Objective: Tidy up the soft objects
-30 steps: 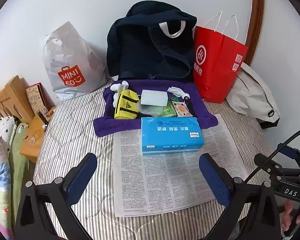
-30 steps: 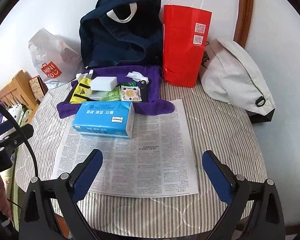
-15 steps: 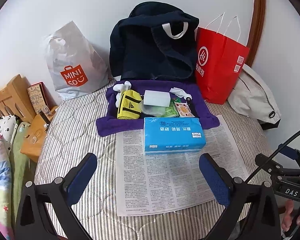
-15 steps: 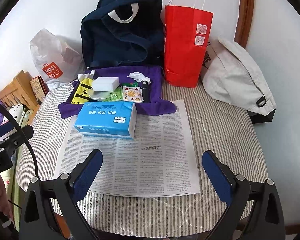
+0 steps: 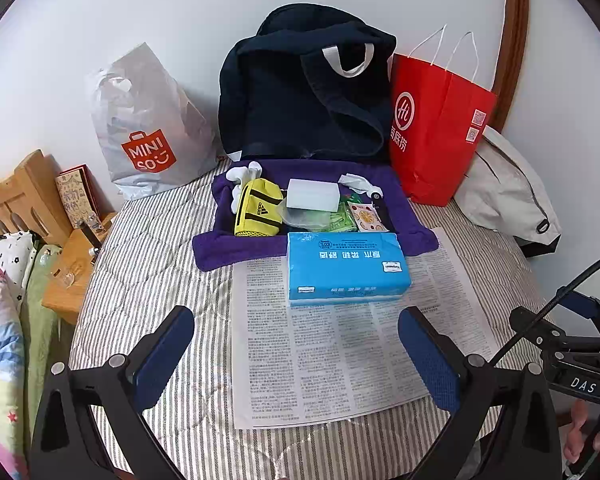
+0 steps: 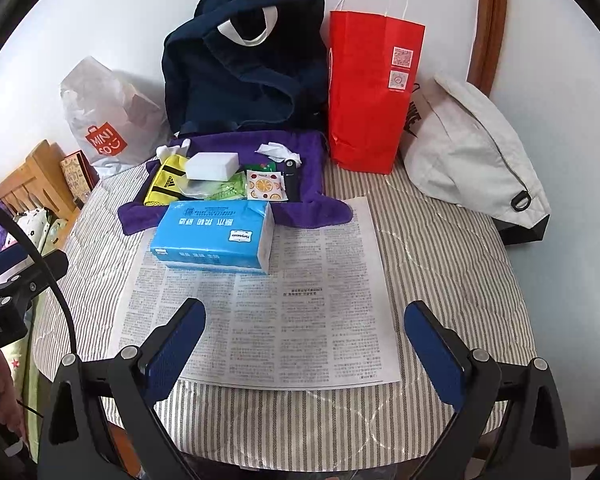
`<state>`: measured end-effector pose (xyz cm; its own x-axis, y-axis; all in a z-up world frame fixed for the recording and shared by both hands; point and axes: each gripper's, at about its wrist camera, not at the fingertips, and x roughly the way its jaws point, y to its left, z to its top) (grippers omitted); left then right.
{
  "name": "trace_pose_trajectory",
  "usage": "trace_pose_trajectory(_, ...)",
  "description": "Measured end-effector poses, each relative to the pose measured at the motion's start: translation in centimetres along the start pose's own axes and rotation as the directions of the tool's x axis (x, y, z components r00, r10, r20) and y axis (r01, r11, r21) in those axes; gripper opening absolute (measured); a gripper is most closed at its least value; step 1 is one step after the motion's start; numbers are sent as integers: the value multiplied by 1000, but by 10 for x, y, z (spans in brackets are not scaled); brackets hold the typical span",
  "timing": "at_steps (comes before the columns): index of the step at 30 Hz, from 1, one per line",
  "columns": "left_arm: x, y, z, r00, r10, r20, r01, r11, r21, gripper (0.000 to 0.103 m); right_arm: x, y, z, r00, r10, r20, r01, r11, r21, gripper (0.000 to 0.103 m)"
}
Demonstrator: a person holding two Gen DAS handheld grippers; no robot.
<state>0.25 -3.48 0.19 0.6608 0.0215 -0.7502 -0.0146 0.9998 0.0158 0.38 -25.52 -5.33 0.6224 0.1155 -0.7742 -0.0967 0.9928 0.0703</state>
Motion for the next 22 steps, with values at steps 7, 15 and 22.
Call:
trace_pose_trajectory(7,2,-1,-1,1000,2,-9,-2,1000,-3,103,0,2,-1,1000,1,-2,-1,1000,-6,99)
trace_pose_trajectory(15,5,1,1,1000,-6,-9,6,1000,-10,103,2,4,-2,1000,8,0,-8,1000,-5,99)
trace_pose_trajectory(22,6,-3,1,1000,9,24,-9,1000,14,103,4,-3,-1,1000,7,3,-7,1000,5,99)
